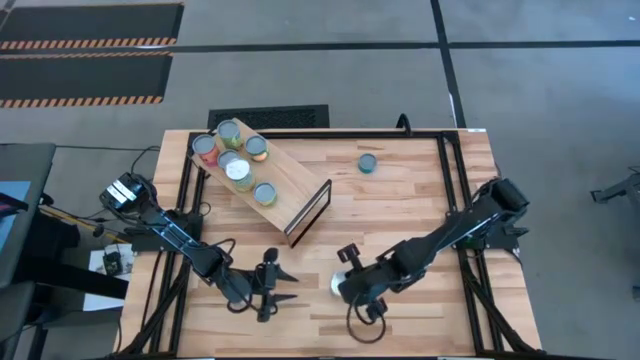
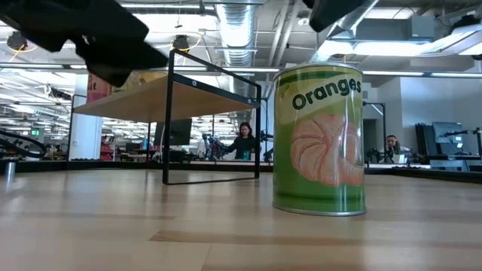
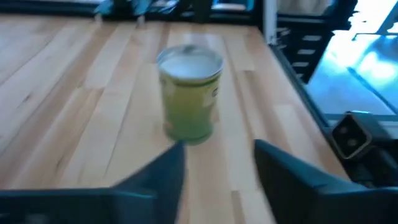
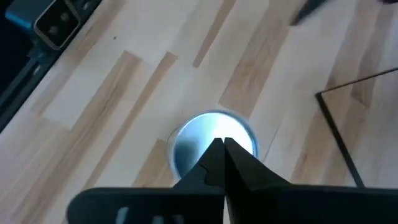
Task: Pick and place cans onto a shelf
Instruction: Put the canned oranges on the shelf
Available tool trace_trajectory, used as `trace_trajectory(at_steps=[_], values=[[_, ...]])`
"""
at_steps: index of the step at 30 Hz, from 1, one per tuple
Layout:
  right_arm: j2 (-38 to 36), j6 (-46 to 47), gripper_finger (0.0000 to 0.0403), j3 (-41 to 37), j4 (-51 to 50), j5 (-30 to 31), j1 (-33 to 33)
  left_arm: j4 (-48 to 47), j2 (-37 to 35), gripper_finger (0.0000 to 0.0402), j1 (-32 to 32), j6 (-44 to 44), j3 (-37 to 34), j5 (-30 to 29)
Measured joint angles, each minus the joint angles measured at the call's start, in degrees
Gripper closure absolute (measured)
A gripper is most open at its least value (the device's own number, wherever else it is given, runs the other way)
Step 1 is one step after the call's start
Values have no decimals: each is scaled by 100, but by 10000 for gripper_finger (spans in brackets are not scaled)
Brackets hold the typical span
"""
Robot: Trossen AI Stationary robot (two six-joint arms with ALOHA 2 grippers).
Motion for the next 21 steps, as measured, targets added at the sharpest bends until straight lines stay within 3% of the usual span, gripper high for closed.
trace_trajectory(at_steps=[4, 6, 12, 21], values=[[-729, 43, 397, -1129, 1186, 7, -59, 379, 1, 355, 2, 447, 2, 249], [-1215, 28, 397, -1713, 1909, 22, -74, 565, 0, 386, 21, 732, 2, 361], [-2642, -416, 399, -3385, 3960, 6, -211, 594, 1, 394, 234, 1051, 378, 957], [-3930, -654, 399, -5376, 6262, 21, -1085, -1237, 117, 379, 563, 2092, 1757, 1250]])
